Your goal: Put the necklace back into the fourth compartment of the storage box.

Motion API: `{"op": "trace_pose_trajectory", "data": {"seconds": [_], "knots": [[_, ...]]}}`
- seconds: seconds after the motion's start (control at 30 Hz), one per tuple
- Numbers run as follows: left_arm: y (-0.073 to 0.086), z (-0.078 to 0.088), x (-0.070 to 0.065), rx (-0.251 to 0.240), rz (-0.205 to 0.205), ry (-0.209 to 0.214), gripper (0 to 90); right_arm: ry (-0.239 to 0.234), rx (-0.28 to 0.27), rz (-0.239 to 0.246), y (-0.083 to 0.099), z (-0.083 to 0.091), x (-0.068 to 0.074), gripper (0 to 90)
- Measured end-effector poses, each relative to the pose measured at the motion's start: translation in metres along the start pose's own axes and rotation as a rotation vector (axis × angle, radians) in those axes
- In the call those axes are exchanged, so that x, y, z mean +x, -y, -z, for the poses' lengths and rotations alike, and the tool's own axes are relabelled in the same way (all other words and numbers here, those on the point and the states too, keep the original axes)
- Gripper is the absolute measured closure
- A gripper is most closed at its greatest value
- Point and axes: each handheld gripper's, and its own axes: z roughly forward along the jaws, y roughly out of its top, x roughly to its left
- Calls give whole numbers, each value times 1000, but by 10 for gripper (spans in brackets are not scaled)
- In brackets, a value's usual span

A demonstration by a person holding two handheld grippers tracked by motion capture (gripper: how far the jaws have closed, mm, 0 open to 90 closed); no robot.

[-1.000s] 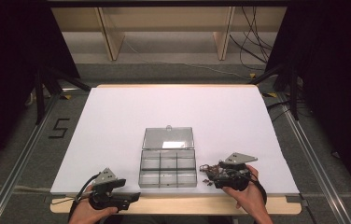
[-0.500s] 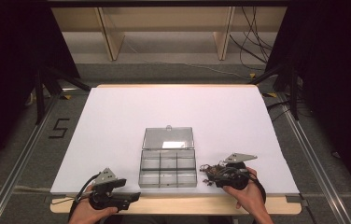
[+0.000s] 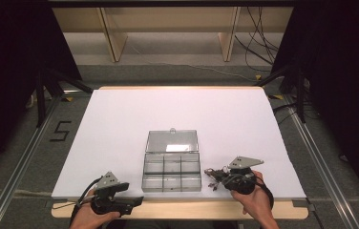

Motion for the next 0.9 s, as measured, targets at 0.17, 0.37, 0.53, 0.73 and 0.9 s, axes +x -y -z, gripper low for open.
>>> {"op": "trace_pose_trajectory", "data": {"seconds": [0.17,0.37,0.53,0.73,0.9], "knots": [[0,-1,-3,-7,19,10,206,5,-17,21,-7,7,0,875],[-1,0,-2,-3,11,7,206,13,-51,55,-23,16,0,875],[-1,1,-1,0,1,9,206,10,-48,105,-35,24,4,875],[-1,2,-1,4,0,11,206,2,-58,123,-48,36,8,875],[-2,3,1,4,-2,10,206,-13,-72,150,-64,46,16,875]]}}
